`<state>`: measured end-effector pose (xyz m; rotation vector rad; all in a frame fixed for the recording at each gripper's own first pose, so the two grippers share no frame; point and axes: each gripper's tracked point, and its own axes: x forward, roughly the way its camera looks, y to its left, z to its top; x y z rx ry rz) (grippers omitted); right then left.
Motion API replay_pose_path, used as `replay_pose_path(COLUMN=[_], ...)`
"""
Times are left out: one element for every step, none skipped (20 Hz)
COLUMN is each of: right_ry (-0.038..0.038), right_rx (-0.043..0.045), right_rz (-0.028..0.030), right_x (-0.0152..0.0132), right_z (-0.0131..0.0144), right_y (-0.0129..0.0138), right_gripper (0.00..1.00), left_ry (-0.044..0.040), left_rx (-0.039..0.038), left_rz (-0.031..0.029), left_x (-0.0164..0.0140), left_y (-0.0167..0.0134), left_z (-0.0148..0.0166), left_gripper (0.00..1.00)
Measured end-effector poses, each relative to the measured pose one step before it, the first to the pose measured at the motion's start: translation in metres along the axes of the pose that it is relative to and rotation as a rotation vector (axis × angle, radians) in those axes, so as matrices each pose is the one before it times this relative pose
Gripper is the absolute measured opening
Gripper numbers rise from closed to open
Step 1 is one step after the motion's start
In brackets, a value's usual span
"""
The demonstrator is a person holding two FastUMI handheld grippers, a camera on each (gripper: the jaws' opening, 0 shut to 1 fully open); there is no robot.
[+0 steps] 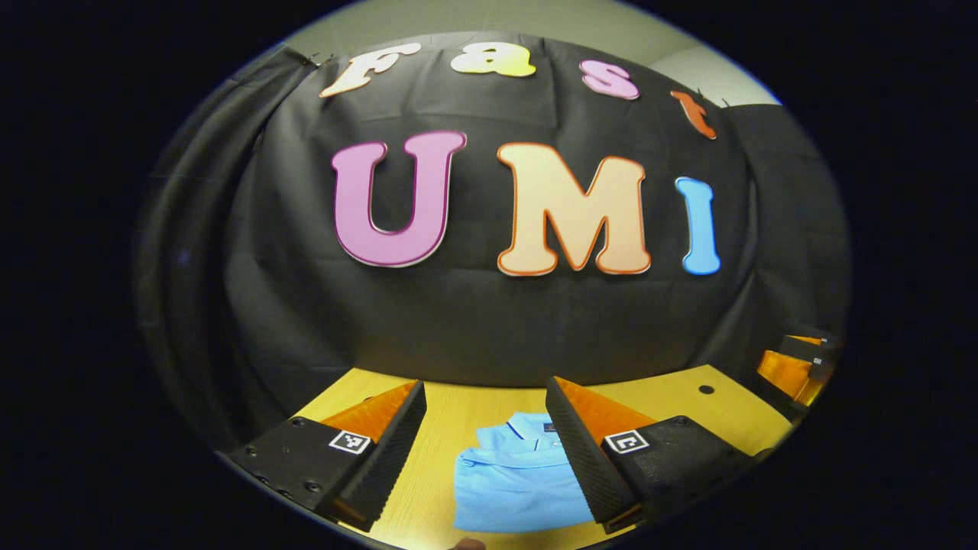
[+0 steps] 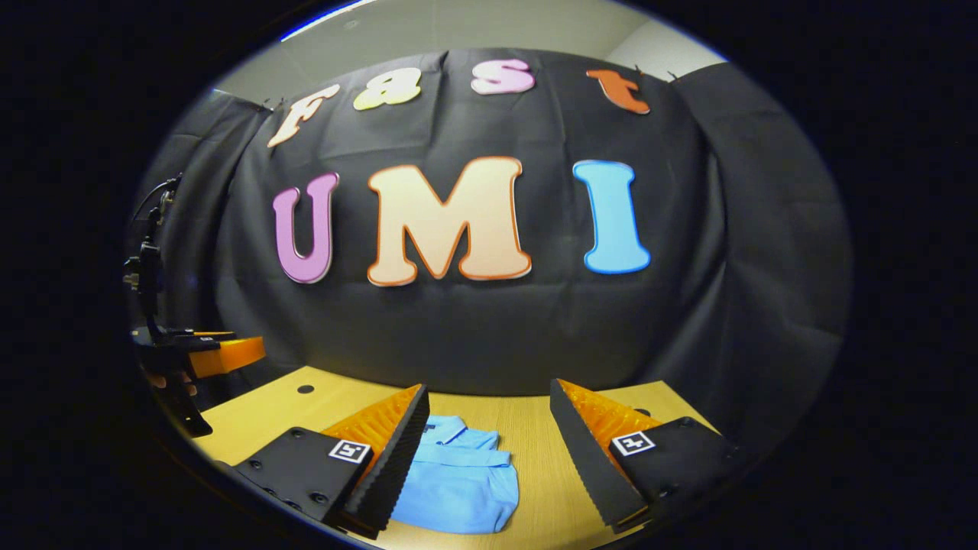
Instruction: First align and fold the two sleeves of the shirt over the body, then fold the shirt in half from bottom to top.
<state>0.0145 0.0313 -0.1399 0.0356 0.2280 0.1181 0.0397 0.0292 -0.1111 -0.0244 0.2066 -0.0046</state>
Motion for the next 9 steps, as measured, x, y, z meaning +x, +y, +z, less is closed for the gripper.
replay_pose_path(right_ry=[-0.01896,-0.01422,-0.00466,-0.01020,-0.00306,-0.00187,-0.00373,0.00283,-0.00164], right_rx=[0.00633,0.00146,-0.00430,-0.01049,-0.00900,-0.00794,-0.01368,-0.01360,-0.00562], right_rz=[-0.00464,0.00099,0.00012,0.00059,-0.00457,0.00115,-0.00856,-0.00964,0.00230], right_x=[-0.01952,-0.01823,-0.01837,-0.01633,-0.01669,-0.01574,-0.01528,-0.01484,-0.01378], right_z=[0.01008,0.00915,0.00519,0.00606,0.00463,0.00343,0.00124,0.00090,0.00203], right_y=[0.00239,0.00254,0.00197,0.00234,0.00053,0.00276,0.00138,-0.00026,0.00402], right_gripper=[0.98,0.98,0.98,0.98,0.98,0.98,0.98,0.98,0.98], left_ry=[-0.02351,-0.02135,-0.01500,-0.01601,-0.01312,-0.01300,-0.01185,-0.01395,-0.01332], left_rx=[0.00748,0.00375,0.00040,0.00124,-0.00059,-0.00521,-0.00301,0.00317,0.01138], left_rz=[-0.00271,-0.00581,-0.00594,-0.00258,-0.00585,-0.00317,-0.01340,-0.00887,-0.00327], left_x=[-0.01679,-0.01782,-0.01252,-0.01751,-0.01359,-0.01445,-0.01294,-0.01406,-0.01224], left_y=[-0.00004,-0.00135,-0.00078,0.00034,-0.00081,-0.00065,-0.00387,-0.00126,0.00048], left_z=[0.01032,0.00959,0.00485,0.00704,0.00663,0.00609,0.00500,0.00552,0.00613], left_gripper=[0.95,0.95,0.94,0.94,0.94,0.94,0.94,0.94,0.94])
